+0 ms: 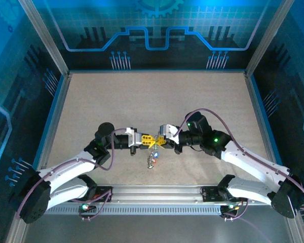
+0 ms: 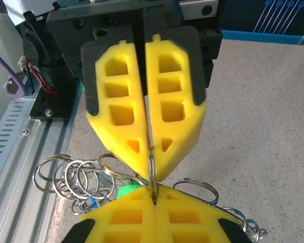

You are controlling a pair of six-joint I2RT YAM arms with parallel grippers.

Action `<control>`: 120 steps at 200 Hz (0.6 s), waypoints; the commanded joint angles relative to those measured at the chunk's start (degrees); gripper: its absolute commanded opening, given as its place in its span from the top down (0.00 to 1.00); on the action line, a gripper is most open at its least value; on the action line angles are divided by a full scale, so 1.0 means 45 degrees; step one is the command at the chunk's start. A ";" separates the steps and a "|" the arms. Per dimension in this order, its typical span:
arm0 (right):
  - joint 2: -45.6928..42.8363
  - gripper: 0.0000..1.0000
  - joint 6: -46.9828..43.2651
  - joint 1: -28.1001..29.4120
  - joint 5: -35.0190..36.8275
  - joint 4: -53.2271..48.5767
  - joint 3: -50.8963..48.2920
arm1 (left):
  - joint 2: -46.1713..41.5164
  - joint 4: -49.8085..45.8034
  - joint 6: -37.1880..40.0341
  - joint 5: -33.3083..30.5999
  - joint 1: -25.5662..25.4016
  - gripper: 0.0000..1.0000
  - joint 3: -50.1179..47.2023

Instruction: Put the keys on the keyring

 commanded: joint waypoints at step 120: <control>0.1231 1.00 -0.1521 0.1607 0.2839 -0.2590 0.2277 | -0.0030 -0.3587 0.2091 -0.0095 -0.0176 0.90 0.1279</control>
